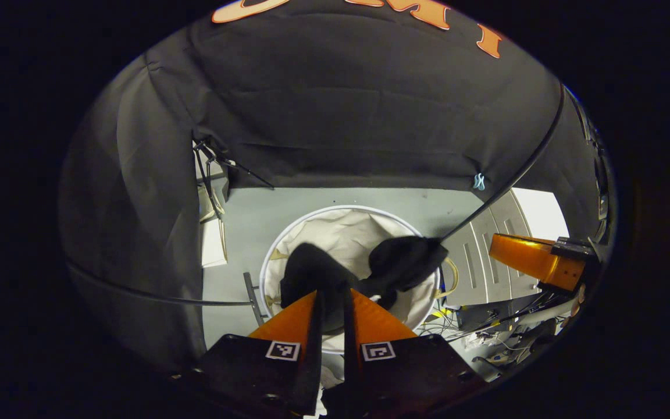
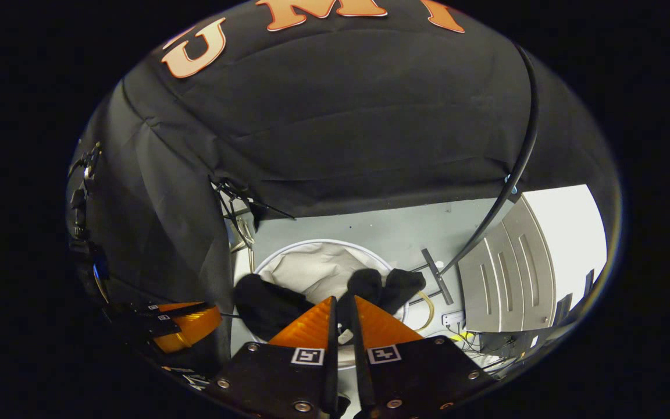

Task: Grasp the clothes on the hanger with both hands and then place them into the laundry hamper below.

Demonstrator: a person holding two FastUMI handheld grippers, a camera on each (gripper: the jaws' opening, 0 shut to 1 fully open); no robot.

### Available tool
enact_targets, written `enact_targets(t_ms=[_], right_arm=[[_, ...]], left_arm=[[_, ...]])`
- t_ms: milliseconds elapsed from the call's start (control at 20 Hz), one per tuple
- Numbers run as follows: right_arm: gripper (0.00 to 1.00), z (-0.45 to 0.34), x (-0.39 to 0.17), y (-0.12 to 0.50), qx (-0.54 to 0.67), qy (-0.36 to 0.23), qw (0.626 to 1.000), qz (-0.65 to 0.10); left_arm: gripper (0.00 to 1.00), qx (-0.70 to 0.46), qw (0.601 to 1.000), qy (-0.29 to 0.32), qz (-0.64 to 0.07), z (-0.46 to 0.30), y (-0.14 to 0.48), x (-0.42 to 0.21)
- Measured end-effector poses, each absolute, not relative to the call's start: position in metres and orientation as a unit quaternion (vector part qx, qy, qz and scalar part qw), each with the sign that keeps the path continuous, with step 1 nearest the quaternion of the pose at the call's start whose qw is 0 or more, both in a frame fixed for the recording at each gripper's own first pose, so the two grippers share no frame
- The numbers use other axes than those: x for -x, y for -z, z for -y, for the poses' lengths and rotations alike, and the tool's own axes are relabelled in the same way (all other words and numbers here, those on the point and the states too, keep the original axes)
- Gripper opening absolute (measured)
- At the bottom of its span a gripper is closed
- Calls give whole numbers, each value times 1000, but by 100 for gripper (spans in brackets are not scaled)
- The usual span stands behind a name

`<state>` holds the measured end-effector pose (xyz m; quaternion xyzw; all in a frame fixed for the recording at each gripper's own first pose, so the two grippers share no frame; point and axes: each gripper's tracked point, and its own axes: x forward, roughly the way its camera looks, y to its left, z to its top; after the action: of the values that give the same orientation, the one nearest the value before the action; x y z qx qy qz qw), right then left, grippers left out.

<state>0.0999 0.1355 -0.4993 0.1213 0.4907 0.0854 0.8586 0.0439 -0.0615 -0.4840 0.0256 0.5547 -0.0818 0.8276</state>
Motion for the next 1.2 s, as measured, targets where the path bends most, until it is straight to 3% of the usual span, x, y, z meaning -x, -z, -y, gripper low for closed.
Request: enact_targets(t_ms=[50, 100, 150, 200, 250, 350, 400, 450, 550, 650, 800, 1200], right_arm=[[19, -132, -98, 494, -128, -79, 860, -488], [9, -126, -98, 488, -131, -73, 863, -483], [41, -118, -97, 487, -129, -70, 866, -478], [36, -111, -91, 482, -124, -68, 868, -475], [47, -105, -84, 477, -116, -69, 871, -473], [57, -93, -77, 466, -98, -71, 877, -465], [52, -87, -74, 461, -90, -71, 880, -460], [68, -79, -71, 455, -84, -70, 883, -456], [85, -61, -64, 442, -74, -64, 889, -447], [92, -44, -56, 424, -66, -61, 897, -434], [93, -8, -41, 389, -58, -52, 908, -413], [93, 77, -9, 265, -28, -19, 947, -320]], left_arm=[[31, -27, 832, 84, -547, 66, 478, -47], [37, -31, 837, 86, -539, 69, 472, -51], [44, -34, 841, 89, -532, 73, 461, -55], [53, -36, 845, 91, -526, 76, 453, -57], [61, -33, 848, 94, -520, 82, 445, -55], [80, -32, 853, 95, -512, 87, 432, -47], [89, -30, 855, 95, -509, 88, 425, -42], [90, -30, 857, 92, -506, 89, 417, -35], [88, -30, 861, 86, -500, 88, 406, -22], [90, -30, 868, 77, -490, 87, 390, -15], [98, -29, 888, 53, -455, 80, 353, -12], [98, -22, 949, 12, -314, 70, 209, -4]])
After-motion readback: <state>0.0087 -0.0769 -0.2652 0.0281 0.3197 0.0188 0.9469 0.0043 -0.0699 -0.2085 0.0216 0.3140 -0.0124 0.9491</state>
